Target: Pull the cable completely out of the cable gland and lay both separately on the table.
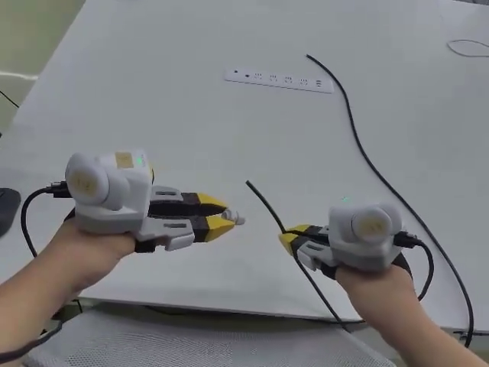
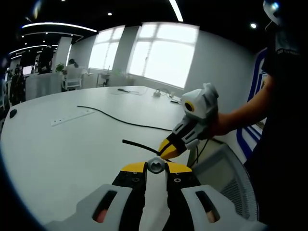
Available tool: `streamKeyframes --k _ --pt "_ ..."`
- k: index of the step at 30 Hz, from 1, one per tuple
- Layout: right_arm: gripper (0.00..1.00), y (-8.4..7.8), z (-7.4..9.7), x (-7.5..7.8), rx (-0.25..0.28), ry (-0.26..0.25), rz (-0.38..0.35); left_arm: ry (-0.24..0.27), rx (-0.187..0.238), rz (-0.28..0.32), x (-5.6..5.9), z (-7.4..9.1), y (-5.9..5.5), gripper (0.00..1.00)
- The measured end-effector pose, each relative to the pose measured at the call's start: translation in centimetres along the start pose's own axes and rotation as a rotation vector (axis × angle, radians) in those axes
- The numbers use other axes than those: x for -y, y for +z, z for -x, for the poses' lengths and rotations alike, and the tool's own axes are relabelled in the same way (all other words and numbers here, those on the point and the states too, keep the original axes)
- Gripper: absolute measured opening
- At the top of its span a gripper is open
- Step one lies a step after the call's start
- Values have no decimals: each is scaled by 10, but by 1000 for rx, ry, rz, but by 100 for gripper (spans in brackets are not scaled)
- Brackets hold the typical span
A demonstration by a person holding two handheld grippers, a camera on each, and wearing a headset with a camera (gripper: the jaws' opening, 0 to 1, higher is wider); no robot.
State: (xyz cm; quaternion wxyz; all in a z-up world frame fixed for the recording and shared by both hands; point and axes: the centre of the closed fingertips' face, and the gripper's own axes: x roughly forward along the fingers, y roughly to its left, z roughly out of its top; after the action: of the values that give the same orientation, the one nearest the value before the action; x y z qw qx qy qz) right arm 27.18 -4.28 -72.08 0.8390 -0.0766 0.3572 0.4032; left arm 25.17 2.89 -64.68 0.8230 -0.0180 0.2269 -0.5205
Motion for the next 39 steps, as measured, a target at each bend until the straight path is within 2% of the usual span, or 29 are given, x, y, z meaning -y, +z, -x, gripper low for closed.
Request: streamKeyframes --k 10,15,22,26,30,35,39 --pt "0 19 -14 3 -1 -11 41 -6 -10 2 -10 5 -11 15" --pt "0 32 -21 3 -2 -16 61 -10 -8 4 -14 7 -12 15" --pt "0 48 -38 5 -6 -14 86 -9 -22 1 -26 12 -15 15" --pt "0 53 -48 4 -14 -11 99 -1 -22 10 -34 15 -20 15" --pt "0 59 -56 4 -21 -8 114 2 -23 19 -38 17 -26 15" --pt "0 63 -67 2 -41 -6 150 3 -8 28 -40 22 -28 15" --pt "0 69 -78 2 -53 -9 184 11 -10 39 -47 27 -35 15"
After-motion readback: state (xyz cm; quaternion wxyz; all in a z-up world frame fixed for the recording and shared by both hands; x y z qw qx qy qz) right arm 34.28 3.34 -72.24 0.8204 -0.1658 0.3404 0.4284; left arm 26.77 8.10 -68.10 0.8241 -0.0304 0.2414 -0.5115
